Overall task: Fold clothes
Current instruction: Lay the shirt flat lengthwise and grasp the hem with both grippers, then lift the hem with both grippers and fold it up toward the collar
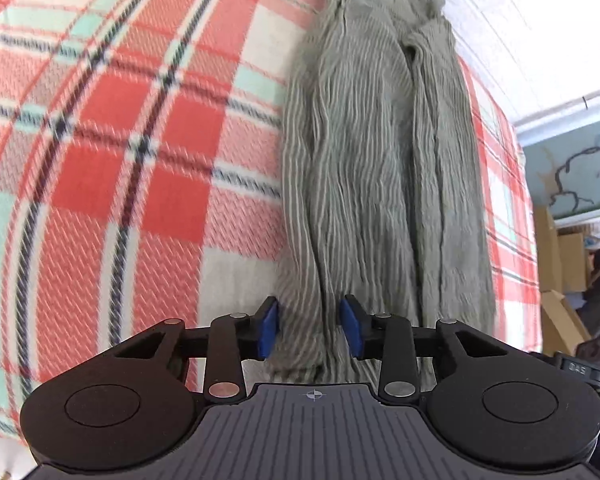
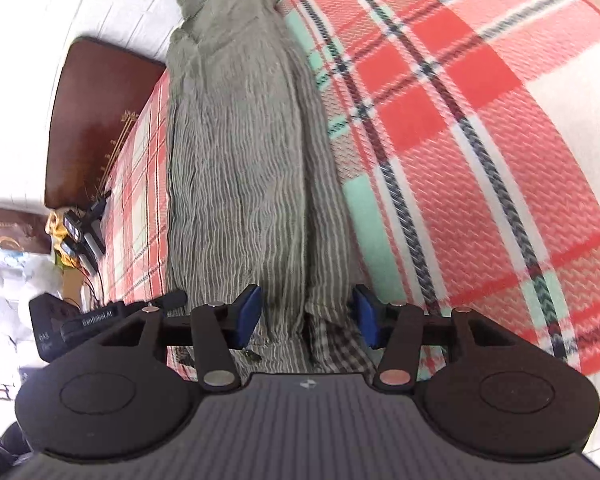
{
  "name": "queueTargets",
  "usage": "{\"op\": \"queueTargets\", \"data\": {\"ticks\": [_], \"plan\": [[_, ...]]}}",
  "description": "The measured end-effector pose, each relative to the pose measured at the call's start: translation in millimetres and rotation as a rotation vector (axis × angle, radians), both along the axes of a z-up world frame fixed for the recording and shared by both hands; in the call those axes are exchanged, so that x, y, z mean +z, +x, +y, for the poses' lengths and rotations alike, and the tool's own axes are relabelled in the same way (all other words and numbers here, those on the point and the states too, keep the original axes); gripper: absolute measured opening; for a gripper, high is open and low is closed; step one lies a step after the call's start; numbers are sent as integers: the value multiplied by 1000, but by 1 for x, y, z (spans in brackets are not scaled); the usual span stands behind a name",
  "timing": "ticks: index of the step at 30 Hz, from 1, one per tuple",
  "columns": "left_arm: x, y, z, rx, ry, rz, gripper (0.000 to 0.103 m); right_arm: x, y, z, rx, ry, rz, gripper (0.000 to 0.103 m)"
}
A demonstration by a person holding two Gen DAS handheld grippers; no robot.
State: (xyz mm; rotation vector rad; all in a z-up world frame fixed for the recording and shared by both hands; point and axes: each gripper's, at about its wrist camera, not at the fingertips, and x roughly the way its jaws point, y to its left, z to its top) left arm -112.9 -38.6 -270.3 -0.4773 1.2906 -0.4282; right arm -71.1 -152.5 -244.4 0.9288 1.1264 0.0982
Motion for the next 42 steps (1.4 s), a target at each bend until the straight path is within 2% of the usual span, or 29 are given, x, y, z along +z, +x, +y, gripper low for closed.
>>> {"op": "queueTargets", "data": {"ticks": [3,9,11,13,14,15,16,17,18,22,31,37,39,42], "plan": [[-2,-4,6,22,-15,1,50,-1,-2,0,-6,1,-4,55],[-6,-24,3,-9,-47,30,50,-4,-10,2,16,26,7,55],[-8,-18,4,12,-63,52,48,-5,-9,1,21,35,11,54],[-7,-12,4,15,-57,52,41,-6,-5,1,19,46,14,54],[-7,-11,2,13,-48,48,31,-7,-4,1,19,52,19,54],[-6,-13,2,3,-35,45,10,-9,-6,0,20,61,27,50],[-6,-16,2,-6,-25,42,7,-11,-7,-2,21,71,36,27],[-7,-19,1,-3,-30,38,5,-13,-8,-3,23,80,45,13],[-7,-22,2,4,-39,39,3,-15,-9,-4,24,89,53,11],[-2,-30,19,54,-94,59,2,-19,-16,-15,-33,209,56,10],[22,-24,29,79,-185,137,3,-1,-4,-34,-83,397,11,10],[38,-4,40,162,-285,168,4,8,27,-44,-136,462,-22,10],[42,11,43,191,-317,153,4,11,44,-48,-162,476,-45,10],[52,36,46,199,-324,121,4,12,71,-54,-190,481,-71,10]]}}
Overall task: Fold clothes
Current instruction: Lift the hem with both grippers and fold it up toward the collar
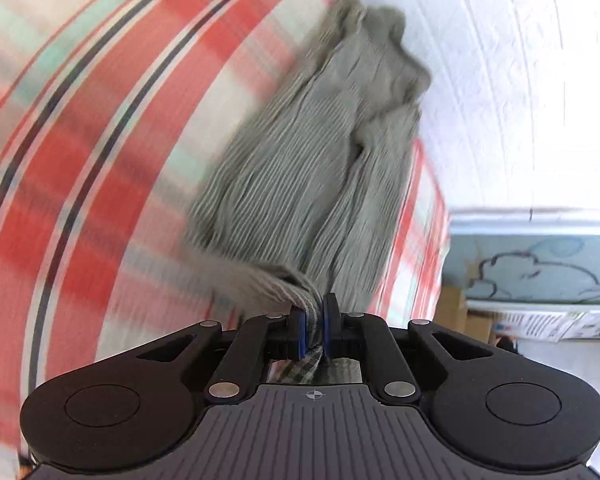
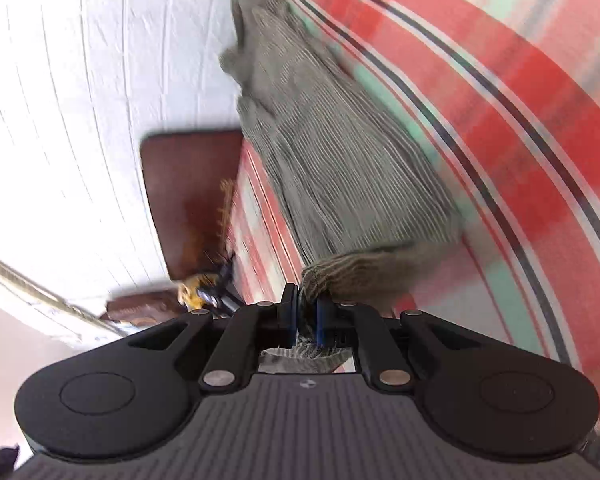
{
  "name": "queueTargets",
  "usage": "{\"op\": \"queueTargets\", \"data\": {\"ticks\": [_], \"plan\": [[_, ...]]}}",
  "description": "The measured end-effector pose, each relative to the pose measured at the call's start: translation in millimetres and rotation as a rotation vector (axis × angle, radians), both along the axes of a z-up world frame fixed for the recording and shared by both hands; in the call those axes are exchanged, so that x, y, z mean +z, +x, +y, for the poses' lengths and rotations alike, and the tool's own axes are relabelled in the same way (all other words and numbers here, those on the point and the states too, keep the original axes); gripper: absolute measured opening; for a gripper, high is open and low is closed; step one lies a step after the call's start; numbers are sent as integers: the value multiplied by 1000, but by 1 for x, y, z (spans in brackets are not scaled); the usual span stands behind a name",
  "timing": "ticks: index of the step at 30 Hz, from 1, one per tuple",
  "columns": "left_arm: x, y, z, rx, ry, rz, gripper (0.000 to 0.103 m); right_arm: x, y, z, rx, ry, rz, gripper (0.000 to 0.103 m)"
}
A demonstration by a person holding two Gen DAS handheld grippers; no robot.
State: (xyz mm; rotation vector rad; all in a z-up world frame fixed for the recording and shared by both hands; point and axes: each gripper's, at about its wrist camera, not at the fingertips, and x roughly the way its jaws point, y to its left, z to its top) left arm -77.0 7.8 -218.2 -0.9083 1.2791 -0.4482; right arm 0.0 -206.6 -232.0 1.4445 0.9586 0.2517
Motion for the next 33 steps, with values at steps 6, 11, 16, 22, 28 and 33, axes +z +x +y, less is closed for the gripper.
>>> {"op": "queueTargets", "data": {"ticks": [6,11,16,22,28,33], "plan": [[-4,63,-10,44,-3,-10,4,-3,65,-16,-51,-28,-20,10],[-22,101,-20,120,-5,27,8,-15,109,-30,-102,-37,11,10],[-39,117,-24,149,5,73,20,-27,128,-29,-95,-62,44,12],[-47,121,-12,184,-3,111,27,-31,143,-23,-98,-62,58,25],[-41,123,1,235,-25,101,60,-25,157,-22,-128,-70,36,49],[-18,124,23,259,-34,31,61,-3,155,-21,-125,-93,-42,50]]}}
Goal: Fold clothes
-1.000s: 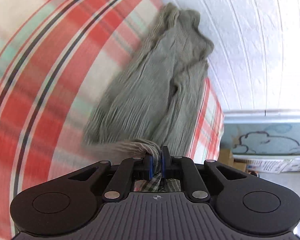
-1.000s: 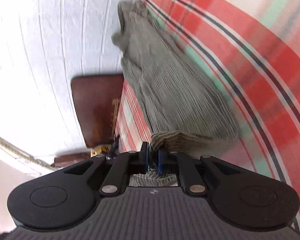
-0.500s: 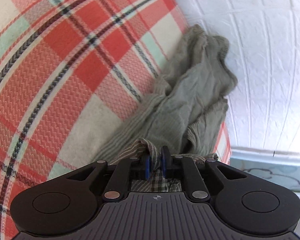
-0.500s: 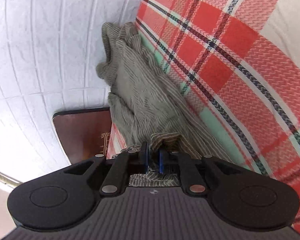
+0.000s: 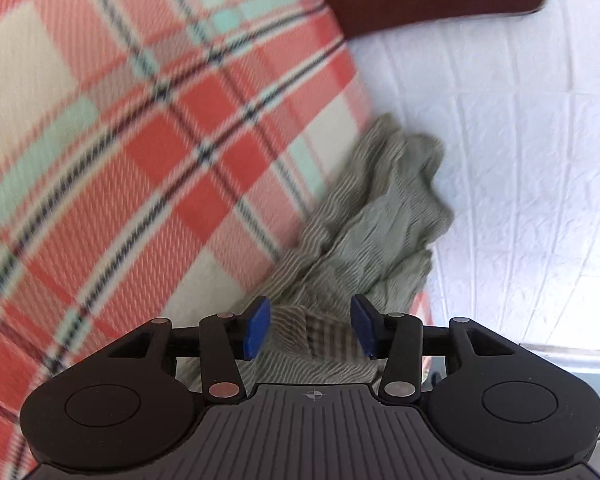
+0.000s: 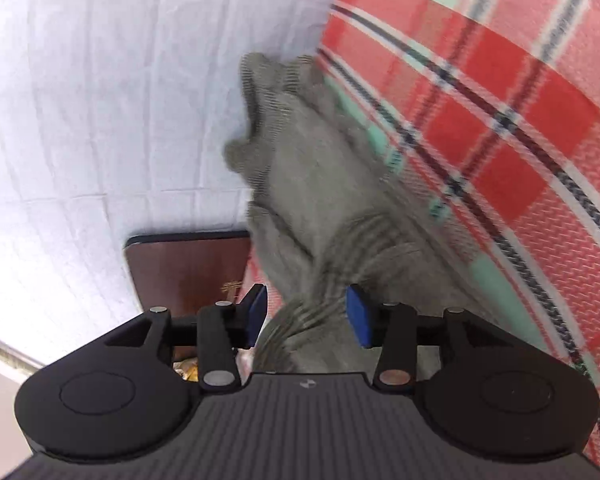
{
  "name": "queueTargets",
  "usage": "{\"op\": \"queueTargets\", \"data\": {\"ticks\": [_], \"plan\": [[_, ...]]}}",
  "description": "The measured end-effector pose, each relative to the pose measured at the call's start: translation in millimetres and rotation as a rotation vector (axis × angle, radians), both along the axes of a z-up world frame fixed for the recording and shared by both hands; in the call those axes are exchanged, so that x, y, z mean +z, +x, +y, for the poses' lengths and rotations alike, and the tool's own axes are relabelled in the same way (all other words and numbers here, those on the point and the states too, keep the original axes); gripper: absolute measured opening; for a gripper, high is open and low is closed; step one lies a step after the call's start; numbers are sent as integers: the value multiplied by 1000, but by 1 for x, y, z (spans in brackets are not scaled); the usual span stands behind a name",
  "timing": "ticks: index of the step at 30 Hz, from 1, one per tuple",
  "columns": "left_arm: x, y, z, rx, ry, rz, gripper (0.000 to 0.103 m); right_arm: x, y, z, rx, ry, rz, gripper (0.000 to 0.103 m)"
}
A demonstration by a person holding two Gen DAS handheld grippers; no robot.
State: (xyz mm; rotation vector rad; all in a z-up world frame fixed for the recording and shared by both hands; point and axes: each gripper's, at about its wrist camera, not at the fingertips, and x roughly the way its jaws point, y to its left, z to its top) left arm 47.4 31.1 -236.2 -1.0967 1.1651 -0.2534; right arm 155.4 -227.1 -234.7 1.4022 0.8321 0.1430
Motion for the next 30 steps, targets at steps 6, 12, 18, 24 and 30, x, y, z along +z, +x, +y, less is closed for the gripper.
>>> {"op": "queueTargets", "data": {"ticks": [6,12,18,24,30], "plan": [[40,4,-19,-234,262,-215,62,36,-24,6,58,-205,-60,50],[41,9,-69,-556,555,-379,62,49,-34,40,276,-694,-1,52],[17,14,-88,-624,574,-365,62,31,-34,48,312,-752,29,52],[9,12,-85,-611,513,-315,3,24,-26,56,339,-767,28,11],[15,-2,-62,-548,484,-303,2,39,-29,60,370,-755,-42,5]]}}
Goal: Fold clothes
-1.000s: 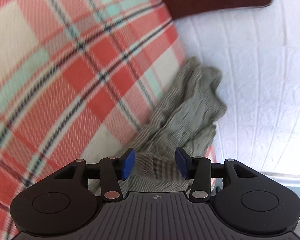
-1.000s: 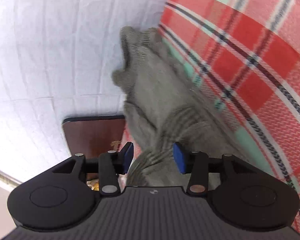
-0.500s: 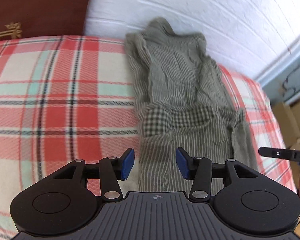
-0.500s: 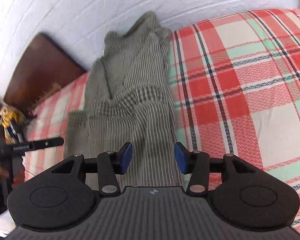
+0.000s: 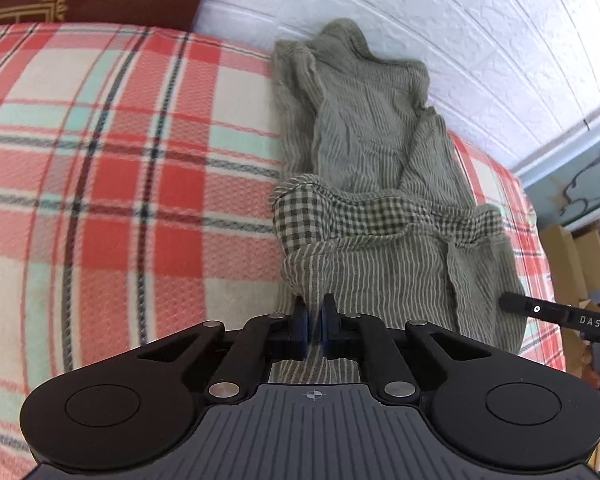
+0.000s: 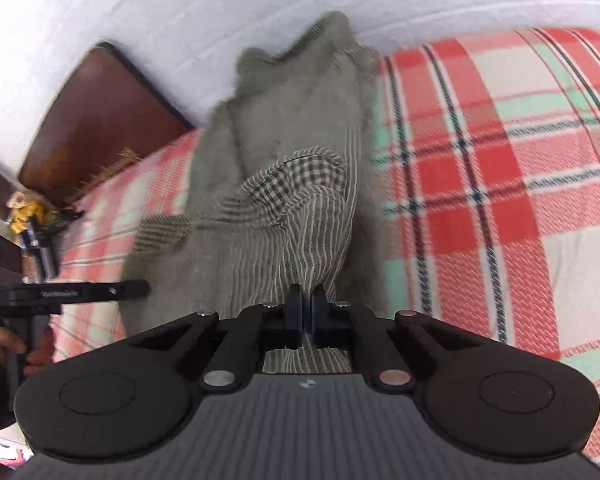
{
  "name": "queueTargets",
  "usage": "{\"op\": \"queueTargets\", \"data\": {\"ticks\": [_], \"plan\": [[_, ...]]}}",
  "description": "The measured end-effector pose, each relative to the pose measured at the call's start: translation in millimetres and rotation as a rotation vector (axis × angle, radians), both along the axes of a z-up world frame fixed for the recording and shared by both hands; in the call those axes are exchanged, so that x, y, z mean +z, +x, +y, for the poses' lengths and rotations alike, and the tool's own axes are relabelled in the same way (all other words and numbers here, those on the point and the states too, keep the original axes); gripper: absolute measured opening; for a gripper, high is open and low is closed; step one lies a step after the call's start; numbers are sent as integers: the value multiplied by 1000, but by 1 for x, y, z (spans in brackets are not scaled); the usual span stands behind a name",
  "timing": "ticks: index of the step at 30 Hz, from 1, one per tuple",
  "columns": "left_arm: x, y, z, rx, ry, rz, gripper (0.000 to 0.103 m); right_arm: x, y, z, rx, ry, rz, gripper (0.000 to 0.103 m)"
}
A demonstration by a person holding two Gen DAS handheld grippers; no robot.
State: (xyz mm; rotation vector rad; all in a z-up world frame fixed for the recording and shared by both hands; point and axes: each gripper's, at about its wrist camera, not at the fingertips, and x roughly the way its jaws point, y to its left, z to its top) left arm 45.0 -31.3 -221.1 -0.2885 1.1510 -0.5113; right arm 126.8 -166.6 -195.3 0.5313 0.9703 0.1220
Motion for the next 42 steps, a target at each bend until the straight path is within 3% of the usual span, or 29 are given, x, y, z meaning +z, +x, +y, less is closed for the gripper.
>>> {"op": "queueTargets", "data": {"ticks": [2,4,6,7,10,13,17,21,24,29,32,35,37,39,42], "plan": [[-9,3,0,12,13,21,2,-10,4,-2,-28,-21,38,9],[-20,7,-6,11,38,34,4,-23,9,-4,-50,-27,81,23],[-26,10,-13,-6,66,34,8,-27,10,-3,-64,-32,96,30],[-26,11,-14,-5,67,34,30,-25,8,-3,-71,-38,92,30],[-15,10,-8,37,62,2,40,-9,-5,-5,-100,-65,33,32],[9,8,5,89,19,-41,40,13,-13,-3,-72,-75,-62,27],[35,5,-19,-9,-51,-117,40,20,6,9,48,-94,-97,19],[24,16,-65,-140,12,-141,40,3,46,19,111,-114,-57,16],[8,30,-85,-144,77,-149,41,-12,73,14,68,-170,-25,16],[-7,55,-84,-60,74,-113,45,-21,90,-7,-89,-134,3,13],[17,63,-66,9,26,-134,45,0,73,-12,-138,-97,-69,20],[49,52,-31,79,-20,-191,58,19,44,-18,-137,-45,-102,31],[51,38,-7,97,-12,-180,60,21,22,-17,-111,-37,-85,49],[42,22,13,101,-1,-135,60,16,-2,-13,-77,-26,-49,55],[12,-1,30,97,-5,-9,60,-1,-31,-9,-78,-12,36,55]]}}
